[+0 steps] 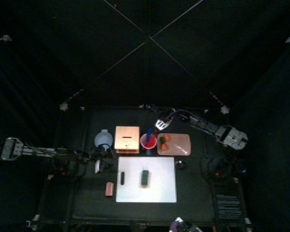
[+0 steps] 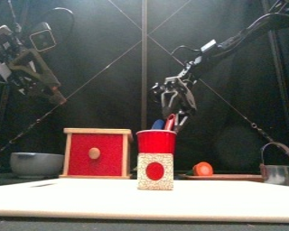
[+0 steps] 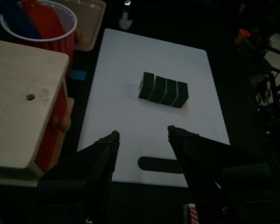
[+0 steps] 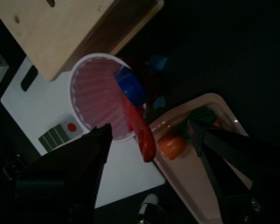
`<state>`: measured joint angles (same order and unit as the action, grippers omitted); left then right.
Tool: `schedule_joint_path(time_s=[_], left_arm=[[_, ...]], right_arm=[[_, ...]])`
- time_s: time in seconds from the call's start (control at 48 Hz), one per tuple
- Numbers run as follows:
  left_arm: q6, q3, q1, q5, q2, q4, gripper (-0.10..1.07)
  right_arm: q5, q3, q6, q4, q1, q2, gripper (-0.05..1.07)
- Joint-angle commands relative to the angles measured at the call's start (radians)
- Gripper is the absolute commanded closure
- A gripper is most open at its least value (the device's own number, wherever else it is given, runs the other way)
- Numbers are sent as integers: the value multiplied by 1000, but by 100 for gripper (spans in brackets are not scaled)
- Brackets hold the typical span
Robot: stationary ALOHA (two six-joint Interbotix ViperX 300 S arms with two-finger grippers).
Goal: Cut sushi roll
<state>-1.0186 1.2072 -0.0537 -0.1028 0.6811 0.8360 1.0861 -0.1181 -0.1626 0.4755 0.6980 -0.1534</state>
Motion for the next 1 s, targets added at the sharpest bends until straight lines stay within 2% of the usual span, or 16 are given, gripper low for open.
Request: schedule_joint_path(time_s=[0.0, 0.167, 0.292, 0.458, 0.667, 0.854, 0.979], left_arm=[[2, -9, -3, -3, -2, -3, 12], [0, -2, -9, -3, -2, -6, 12], [2, -2, -11, -3, 0, -21, 12], [2, -2, -11, -3, -2, -31, 12], [2, -6, -28, -3, -2, -32, 12], [0, -12, -48, -3, -2, -51, 12], [0, -15, -54, -5, -2, -63, 12]], right_arm=[[6, 29, -3, 2, -2, 18, 23], [12, 38, 0, 8, -6, 17, 47], [29, 38, 14, 11, -14, 29, 56], [54, 31, 23, 8, -55, 100, 56], [48, -20, 18, 2, -92, 250, 56], [-41, -135, 3, 2, -124, 407, 56], [-143, -252, 2, 2, -155, 541, 56]])
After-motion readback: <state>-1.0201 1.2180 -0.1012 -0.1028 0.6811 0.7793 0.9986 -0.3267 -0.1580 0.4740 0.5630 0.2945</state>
